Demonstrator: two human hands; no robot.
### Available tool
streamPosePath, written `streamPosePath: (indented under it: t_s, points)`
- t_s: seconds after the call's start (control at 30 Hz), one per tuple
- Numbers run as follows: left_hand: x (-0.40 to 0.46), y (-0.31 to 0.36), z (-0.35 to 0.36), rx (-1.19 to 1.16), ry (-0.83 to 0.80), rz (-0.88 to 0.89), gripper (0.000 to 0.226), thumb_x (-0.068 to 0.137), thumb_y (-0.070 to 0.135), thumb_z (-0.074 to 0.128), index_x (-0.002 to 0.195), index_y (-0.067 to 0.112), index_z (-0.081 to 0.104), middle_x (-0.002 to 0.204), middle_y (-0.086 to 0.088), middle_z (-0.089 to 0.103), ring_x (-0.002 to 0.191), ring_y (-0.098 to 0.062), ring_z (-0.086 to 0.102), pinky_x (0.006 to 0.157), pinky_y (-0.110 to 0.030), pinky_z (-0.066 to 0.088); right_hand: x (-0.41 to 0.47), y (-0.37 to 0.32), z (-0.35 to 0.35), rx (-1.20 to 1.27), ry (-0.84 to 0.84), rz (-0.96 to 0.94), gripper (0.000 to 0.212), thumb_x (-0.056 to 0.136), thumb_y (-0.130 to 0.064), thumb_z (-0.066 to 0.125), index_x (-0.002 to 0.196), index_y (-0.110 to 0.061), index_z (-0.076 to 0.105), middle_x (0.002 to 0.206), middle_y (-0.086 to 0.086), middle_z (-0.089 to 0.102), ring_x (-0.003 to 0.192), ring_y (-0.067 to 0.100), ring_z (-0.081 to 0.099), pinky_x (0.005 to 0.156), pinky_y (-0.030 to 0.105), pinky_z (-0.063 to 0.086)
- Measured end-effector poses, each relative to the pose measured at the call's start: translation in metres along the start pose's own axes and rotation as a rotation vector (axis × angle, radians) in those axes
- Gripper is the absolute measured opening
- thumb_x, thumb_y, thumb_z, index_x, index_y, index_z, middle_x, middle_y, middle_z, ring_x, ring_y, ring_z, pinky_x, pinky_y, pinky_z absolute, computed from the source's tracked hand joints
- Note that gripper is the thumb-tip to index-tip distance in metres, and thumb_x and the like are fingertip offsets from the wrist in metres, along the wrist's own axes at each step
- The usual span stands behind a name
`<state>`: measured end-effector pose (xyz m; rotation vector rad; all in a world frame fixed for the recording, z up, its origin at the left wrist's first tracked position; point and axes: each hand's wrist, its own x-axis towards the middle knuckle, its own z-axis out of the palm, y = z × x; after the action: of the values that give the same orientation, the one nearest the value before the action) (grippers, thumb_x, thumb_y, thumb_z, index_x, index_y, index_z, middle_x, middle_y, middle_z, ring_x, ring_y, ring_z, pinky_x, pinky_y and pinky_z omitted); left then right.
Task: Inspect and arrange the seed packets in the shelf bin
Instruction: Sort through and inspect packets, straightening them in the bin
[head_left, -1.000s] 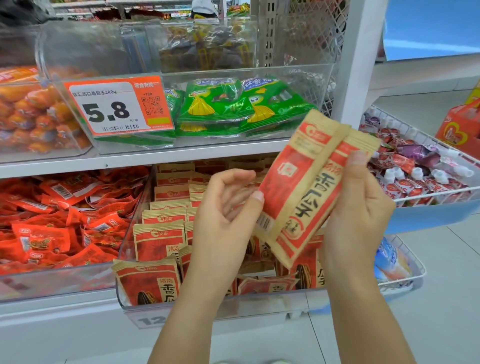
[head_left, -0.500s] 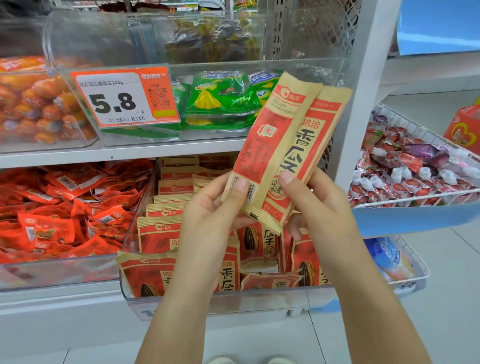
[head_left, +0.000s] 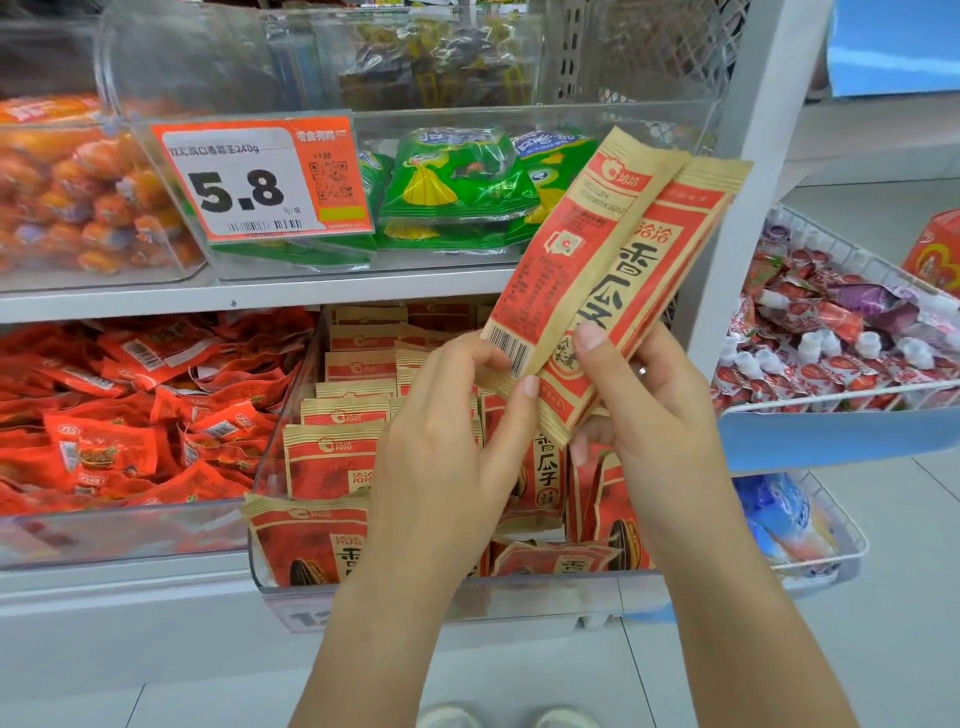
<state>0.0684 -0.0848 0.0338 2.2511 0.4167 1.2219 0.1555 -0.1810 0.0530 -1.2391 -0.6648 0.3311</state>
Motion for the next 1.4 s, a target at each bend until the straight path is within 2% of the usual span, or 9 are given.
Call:
streamPosePath:
  t_s: [0.23, 0.4, 0.57, 0.73, 0.83, 0.9, 1.03, 1.23, 1.4]
  points:
    - [-0.001, -0.005, 0.007, 0.127, -0.036, 0.019, 0.022, 0.101, 0.035, 0.037, 0.099, 0.018, 0.051, 0.139, 0.002, 0.057, 0.098, -0.010, 0.058, 0.069, -0.021, 0.039, 0.001, -0.001, -0.001, -0.029, 0.035, 0.001, 0.014, 0.095, -0.026, 0.059, 0.105, -0.017, 0.061, 0.078, 0.005, 0.067, 0.053, 0.024, 0.050, 0.039, 0.028, 0.042]
    - [0.000, -0.010, 0.008, 0.005, -0.004, -0.107, 0.016, 0.098, 0.029, 0.042, 0.095, 0.018, 0.054, 0.112, 0.012, 0.066, 0.079, -0.007, 0.056, 0.063, -0.023, 0.039, -0.001, 0.000, 0.001, -0.136, 0.025, -0.013, 0.020, 0.087, -0.042, 0.067, 0.099, -0.027, 0.062, 0.066, -0.011, 0.065, 0.044, 0.012, 0.051, 0.041, 0.026, 0.044]
    - [0.000, -0.009, 0.006, -0.037, -0.033, -0.156, 0.015, 0.101, 0.026, 0.043, 0.093, 0.024, 0.054, 0.080, 0.017, 0.061, 0.065, -0.004, 0.052, 0.055, -0.017, 0.036, -0.001, -0.004, 0.000, -0.141, 0.031, -0.013, 0.035, 0.073, -0.049, 0.063, 0.102, -0.029, 0.062, 0.074, -0.017, 0.068, 0.051, 0.003, 0.059, 0.045, 0.017, 0.045]
    - [0.000, -0.005, 0.005, -0.142, -0.050, -0.212, 0.019, 0.099, 0.033, 0.042, 0.092, 0.024, 0.058, 0.086, 0.012, 0.068, 0.073, -0.010, 0.061, 0.066, -0.037, 0.048, 0.002, -0.001, -0.004, -0.125, 0.001, -0.015, 0.034, 0.079, -0.049, 0.062, 0.109, -0.032, 0.064, 0.093, -0.016, 0.073, 0.082, 0.001, 0.068, 0.063, 0.015, 0.051]
    - [0.001, 0.000, 0.002, -0.324, -0.104, -0.287, 0.022, 0.096, 0.037, 0.045, 0.091, 0.023, 0.061, 0.090, -0.005, 0.069, 0.084, -0.031, 0.062, 0.076, -0.053, 0.051, 0.006, -0.001, -0.008, -0.015, -0.076, 0.033, 0.044, 0.081, -0.050, 0.063, 0.120, -0.029, 0.060, 0.104, -0.012, 0.073, 0.098, 0.004, 0.068, 0.078, 0.019, 0.054]
    - [0.003, 0.004, 0.000, -0.422, -0.175, -0.313, 0.023, 0.097, 0.037, 0.048, 0.091, 0.020, 0.063, 0.094, -0.003, 0.071, 0.090, -0.028, 0.065, 0.081, -0.047, 0.053, 0.008, -0.001, -0.010, 0.042, -0.088, 0.061, 0.054, 0.077, -0.053, 0.064, 0.124, -0.026, 0.058, 0.103, -0.007, 0.072, 0.097, 0.009, 0.068, 0.080, 0.023, 0.054]
    - [0.004, 0.009, -0.002, -0.505, -0.259, -0.367, 0.019, 0.090, 0.041, 0.052, 0.085, 0.030, 0.066, 0.114, 0.015, 0.070, 0.111, 0.006, 0.060, 0.091, -0.017, 0.048, 0.008, 0.002, -0.012, 0.067, 0.008, 0.053, 0.077, 0.069, -0.050, 0.070, 0.138, -0.021, 0.049, 0.103, -0.005, 0.072, 0.103, 0.016, 0.069, 0.079, 0.027, 0.056]
    - [0.005, 0.014, -0.007, -0.532, -0.237, -0.318, 0.016, 0.085, 0.039, 0.059, 0.088, 0.027, 0.069, 0.089, 0.016, 0.072, 0.091, 0.000, 0.066, 0.078, -0.010, 0.047, 0.009, 0.005, -0.014, 0.060, 0.148, 0.062, 0.074, 0.075, -0.047, 0.066, 0.143, -0.029, 0.043, 0.098, -0.013, 0.071, 0.096, 0.012, 0.071, 0.074, 0.022, 0.057]
    - [0.003, 0.012, -0.005, -0.445, -0.270, -0.285, 0.012, 0.091, 0.030, 0.062, 0.086, 0.031, 0.072, 0.084, 0.015, 0.072, 0.086, -0.005, 0.067, 0.077, -0.018, 0.052, 0.008, 0.006, -0.013, 0.005, 0.172, 0.058, 0.078, 0.075, -0.053, 0.073, 0.143, -0.035, 0.041, 0.096, -0.012, 0.073, 0.095, 0.010, 0.071, 0.077, 0.026, 0.059]
